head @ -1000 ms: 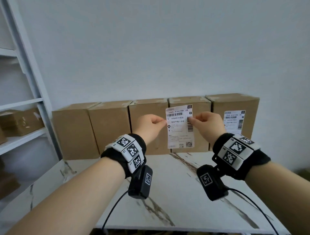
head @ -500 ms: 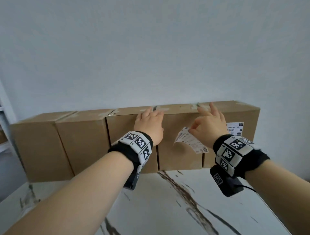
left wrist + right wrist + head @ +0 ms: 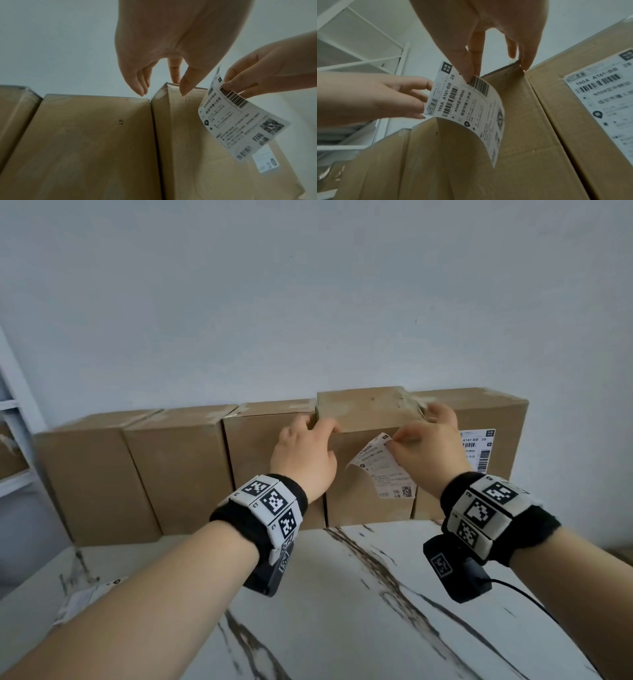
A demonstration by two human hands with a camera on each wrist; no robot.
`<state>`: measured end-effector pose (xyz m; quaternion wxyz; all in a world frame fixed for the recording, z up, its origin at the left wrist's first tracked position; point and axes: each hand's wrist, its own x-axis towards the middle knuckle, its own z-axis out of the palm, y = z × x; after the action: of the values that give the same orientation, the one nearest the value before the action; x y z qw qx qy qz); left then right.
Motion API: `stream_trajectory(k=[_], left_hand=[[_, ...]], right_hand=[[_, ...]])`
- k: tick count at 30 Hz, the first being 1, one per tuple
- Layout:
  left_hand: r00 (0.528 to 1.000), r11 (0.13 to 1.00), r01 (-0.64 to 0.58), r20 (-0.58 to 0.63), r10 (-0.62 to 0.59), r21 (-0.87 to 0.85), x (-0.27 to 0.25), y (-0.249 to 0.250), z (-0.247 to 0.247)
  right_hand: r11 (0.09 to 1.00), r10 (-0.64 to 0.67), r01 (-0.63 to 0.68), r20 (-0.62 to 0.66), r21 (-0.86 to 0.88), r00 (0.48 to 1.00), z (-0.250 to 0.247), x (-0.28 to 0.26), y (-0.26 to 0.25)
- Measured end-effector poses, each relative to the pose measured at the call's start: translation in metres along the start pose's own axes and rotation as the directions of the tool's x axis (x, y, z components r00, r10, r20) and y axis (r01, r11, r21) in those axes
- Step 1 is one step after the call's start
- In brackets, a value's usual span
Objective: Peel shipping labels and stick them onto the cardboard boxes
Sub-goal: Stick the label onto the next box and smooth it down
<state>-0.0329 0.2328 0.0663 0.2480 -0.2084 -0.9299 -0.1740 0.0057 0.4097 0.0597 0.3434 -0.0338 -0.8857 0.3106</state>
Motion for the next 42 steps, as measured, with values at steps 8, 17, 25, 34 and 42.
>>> stream_trajectory(k=[8,17,25,34,42], left_hand=[[0.984,0.961,0.078,0.177,-0.031,-0.265,-0.028,0.017,-0.015],[0.989,0.965,0.033,0.145,0.005,-0.259,-0.051,0.027,-0.045],[0.995,0.968,-0.003,0.097,0.028,-0.25,-0.071,0.033,-0.081],[0.995,0.999,0.028,0.098,-0.025,-0.025,-0.08,0.013,-0.111],[0.956,0.989,-0.07,0.291,0.028,0.132,-0.078,-0.003,-0.113]], right_hand=[[0.97,0.126,-0.133,0.044,0.203,0.991,-0.021,-0.017,-0.015],[0.935,0.141,-0.14,0.018,0.325,0.99,-0.052,-0.044,-0.033],[0.917,0.145,-0.13,-0.013,0.378,0.989,-0.077,-0.065,-0.059],[0.856,0.172,-0.208,0.119,0.474,0.978,-0.077,-0.076,-0.091],[0.879,0.206,-0.265,0.185,0.396,0.961,-0.055,-0.076,-0.096]])
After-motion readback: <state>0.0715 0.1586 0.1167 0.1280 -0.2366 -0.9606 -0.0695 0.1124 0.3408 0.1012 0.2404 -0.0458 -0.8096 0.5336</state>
